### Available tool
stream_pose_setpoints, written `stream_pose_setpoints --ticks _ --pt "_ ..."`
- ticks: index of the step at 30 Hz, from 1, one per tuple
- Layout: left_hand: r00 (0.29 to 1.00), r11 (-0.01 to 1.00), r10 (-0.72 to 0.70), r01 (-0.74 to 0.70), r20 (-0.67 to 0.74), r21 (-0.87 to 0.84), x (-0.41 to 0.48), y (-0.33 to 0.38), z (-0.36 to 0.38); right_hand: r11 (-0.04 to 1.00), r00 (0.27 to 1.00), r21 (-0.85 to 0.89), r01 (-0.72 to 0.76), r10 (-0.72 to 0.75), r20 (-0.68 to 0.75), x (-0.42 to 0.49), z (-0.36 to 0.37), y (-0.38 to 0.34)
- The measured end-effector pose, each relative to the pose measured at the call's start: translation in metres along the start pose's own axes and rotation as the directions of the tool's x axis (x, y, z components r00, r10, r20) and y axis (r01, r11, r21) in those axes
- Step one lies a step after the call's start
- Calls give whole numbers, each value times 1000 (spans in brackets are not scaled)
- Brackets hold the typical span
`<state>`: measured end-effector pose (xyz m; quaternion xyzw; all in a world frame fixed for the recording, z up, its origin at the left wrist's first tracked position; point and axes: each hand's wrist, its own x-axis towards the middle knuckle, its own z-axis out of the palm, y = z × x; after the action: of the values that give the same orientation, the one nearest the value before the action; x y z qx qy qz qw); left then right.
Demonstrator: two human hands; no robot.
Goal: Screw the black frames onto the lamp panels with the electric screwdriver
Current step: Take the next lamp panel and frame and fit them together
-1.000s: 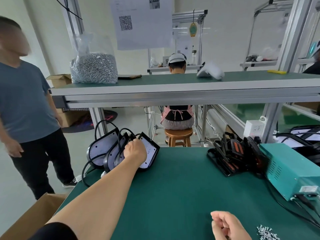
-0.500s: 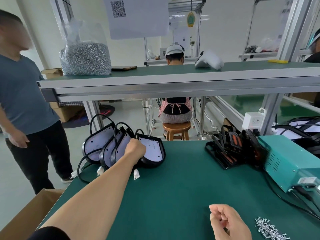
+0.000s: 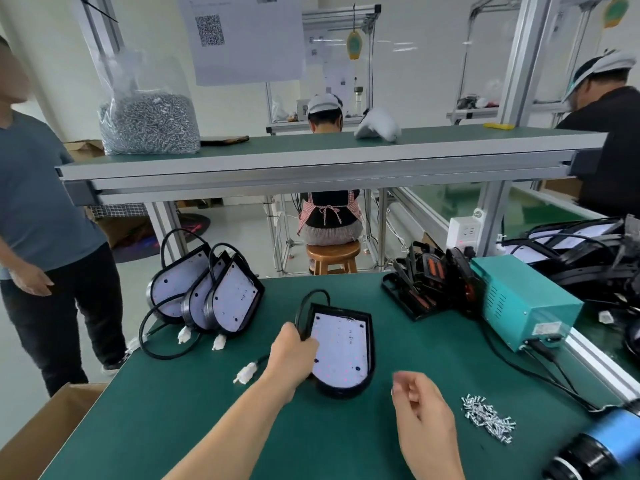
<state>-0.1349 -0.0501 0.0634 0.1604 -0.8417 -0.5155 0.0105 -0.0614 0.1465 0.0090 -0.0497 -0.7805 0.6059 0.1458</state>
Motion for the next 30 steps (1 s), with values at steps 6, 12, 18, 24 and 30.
stream_pose_setpoints --ticks 6,12,18,24,30 --pt "989 971 146 -148 22 189 -42 -6 7 994 998 86 -67 66 14 -2 -4 -3" --pt "990 914 140 -121 -23 387 -17 11 -17 998 997 3 -69 69 42 -3 -1 0" --pt "1000 920 8 -16 22 391 -1 1 -11 998 998 -31 -51 52 38 -3 -1 0" --pt "998 921 19 -39 57 387 -4 3 1 998 997 -14 -54 55 54 -3 -1 -3" --pt "977 970 -116 150 180 -190 -34 3 23 998 997 -35 -45 47 55 -4 -1 -4"
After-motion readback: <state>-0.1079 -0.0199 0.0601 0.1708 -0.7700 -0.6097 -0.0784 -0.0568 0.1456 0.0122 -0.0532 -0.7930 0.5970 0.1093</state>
